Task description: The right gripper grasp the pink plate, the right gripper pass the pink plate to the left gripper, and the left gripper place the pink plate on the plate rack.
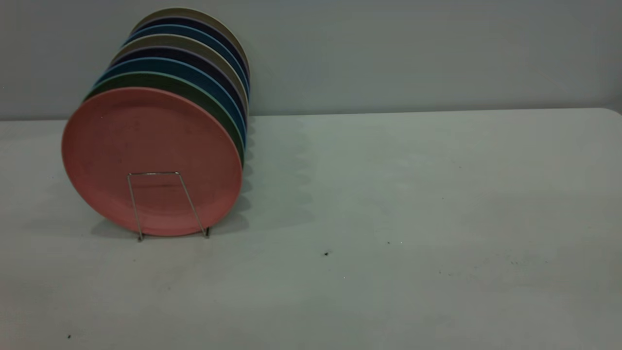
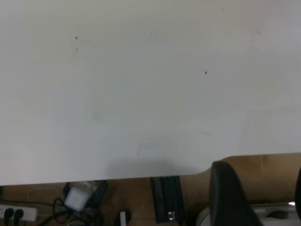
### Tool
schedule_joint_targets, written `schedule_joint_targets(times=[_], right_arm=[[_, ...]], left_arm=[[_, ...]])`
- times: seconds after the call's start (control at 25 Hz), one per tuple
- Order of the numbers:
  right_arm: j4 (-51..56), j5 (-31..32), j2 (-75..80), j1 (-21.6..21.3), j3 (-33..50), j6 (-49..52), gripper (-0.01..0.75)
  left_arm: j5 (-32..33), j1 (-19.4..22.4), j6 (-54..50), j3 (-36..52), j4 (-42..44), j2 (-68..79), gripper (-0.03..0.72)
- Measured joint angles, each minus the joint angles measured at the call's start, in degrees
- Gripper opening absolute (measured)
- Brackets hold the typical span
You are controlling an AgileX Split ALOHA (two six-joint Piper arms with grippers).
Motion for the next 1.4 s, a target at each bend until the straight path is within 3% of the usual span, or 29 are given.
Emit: schedule_joint_targets(times=[0.32,0.52,0.68,1.4], right_arm=[[0.16,-0.27,-15.57,0.00,8.30,-0.60,0.483],[0.16,-4.19,-25.99,2.84,14.08,-0.60,0.483],[0.11,-5.56,-31.71,3.99,14.47,-0.69,0.483],[0.25,-5.68,-32.29,3.99,14.68,-0.69,0.483]], left_arm=[[0.00,-0.07,-0.13,8.75,0.04,-13.00,0.372],[-1.41,-3.76,-0.20,11.92,0.18,-19.08,0.372],[-1.51,-6.26,-0.20,11.92,0.18,-23.16,0.371],[-1.51,-6.31,-0.20,11.92,-2.56,-25.51,0.371]])
